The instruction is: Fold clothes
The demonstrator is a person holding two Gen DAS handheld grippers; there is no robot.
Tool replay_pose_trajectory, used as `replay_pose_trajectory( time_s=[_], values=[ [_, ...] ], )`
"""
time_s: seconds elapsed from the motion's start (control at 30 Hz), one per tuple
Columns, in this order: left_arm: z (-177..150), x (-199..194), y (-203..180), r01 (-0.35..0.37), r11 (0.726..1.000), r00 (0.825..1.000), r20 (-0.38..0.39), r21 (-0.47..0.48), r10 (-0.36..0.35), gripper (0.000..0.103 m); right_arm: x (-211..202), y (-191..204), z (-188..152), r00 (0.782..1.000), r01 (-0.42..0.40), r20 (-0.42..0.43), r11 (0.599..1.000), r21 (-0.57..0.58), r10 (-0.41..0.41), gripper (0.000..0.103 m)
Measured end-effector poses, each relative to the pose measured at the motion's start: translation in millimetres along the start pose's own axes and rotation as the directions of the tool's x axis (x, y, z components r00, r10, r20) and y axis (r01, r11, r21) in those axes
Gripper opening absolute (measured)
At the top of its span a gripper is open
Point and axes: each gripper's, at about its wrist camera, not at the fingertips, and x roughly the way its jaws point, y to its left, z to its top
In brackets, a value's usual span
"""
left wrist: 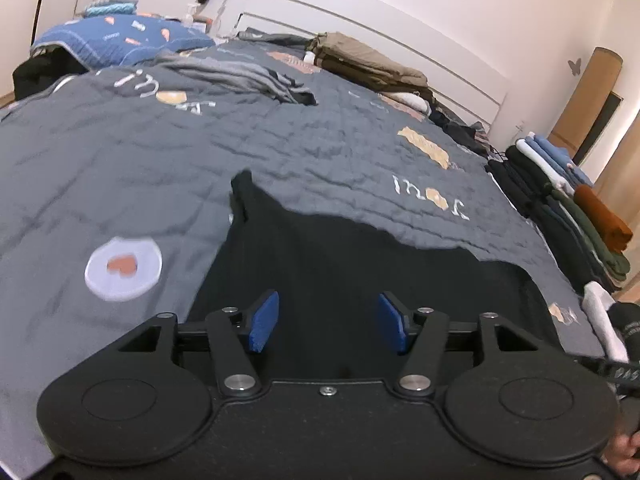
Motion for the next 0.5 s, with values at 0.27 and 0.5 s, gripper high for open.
replay_pose_trajectory(
  time_s=[0.27,0.5],
  values=[
    [-44.2,-28.8,13.9,0.15,0.971,0.985,-0.061,-0.187,-0.164,0.057,19.2,23.5,-40.2,0.992,0.012,-0.124,0.999,-0.034,-0.016,0.046],
    [-86.5,-15.3,15.9,0.299,0.873,0.929,-0.089,-0.385,-0.358,0.061,12.0,12.5,-44.7,0.994,0.012,-0.11,0.997,0.07,-0.004,0.047]
  ],
)
